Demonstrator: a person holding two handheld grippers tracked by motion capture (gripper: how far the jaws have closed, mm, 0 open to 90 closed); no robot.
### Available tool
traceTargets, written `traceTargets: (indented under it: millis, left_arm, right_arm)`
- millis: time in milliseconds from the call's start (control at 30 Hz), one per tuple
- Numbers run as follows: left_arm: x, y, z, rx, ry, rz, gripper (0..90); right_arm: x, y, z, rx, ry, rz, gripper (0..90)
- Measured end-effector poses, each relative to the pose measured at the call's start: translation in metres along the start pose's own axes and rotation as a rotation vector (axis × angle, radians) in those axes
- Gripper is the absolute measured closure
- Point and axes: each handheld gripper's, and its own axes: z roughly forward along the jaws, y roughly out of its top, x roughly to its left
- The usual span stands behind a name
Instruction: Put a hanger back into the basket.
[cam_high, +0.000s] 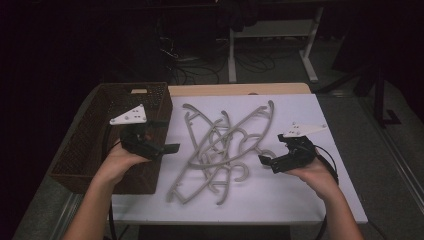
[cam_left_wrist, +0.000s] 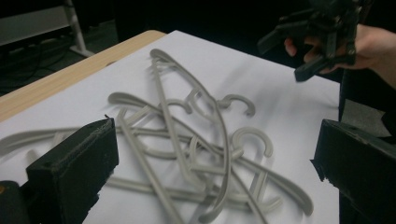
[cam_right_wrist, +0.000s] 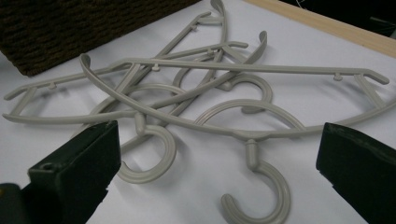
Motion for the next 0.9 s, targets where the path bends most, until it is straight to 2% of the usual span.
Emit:
traceTargets:
  millis: [333, 367, 400, 667, 833, 900]
  left_arm:
    - [-0.004, 0.011, 0.045, 0.027, -0.046, 0.003, 0.0]
    - [-0.004, 0.011, 0.045, 0.027, -0.046, 0.003, 0.0]
    - [-0.005, 0.012, 0.061, 0.039, -0.058, 0.001, 0.0]
    - [-0.010, 0.013, 0.096, 0.077, -0.059, 0.017, 0.0]
    - [-0.015, 0.013, 0.121, 0.107, -0.064, 0.015, 0.0]
    - [-0.016, 0.013, 0.132, 0.122, -0.061, 0.027, 0.0]
  right_arm:
    - [-0.003, -0.021, 0.003, -0.003, -0.013, 0.044, 0.0]
    - [-0.003, -0.021, 0.003, -0.003, -0.013, 0.044, 0.0]
    - [-0.003, -0.027, 0.003, -0.014, -0.016, 0.053, 0.0]
    - [-0.001, -0.045, 0.003, -0.013, -0.029, 0.061, 0.0]
    - [0.000, -0.048, 0.006, -0.015, -0.028, 0.059, 0.0]
    - [0.000, -0.048, 0.007, -0.015, -0.024, 0.060, 0.0]
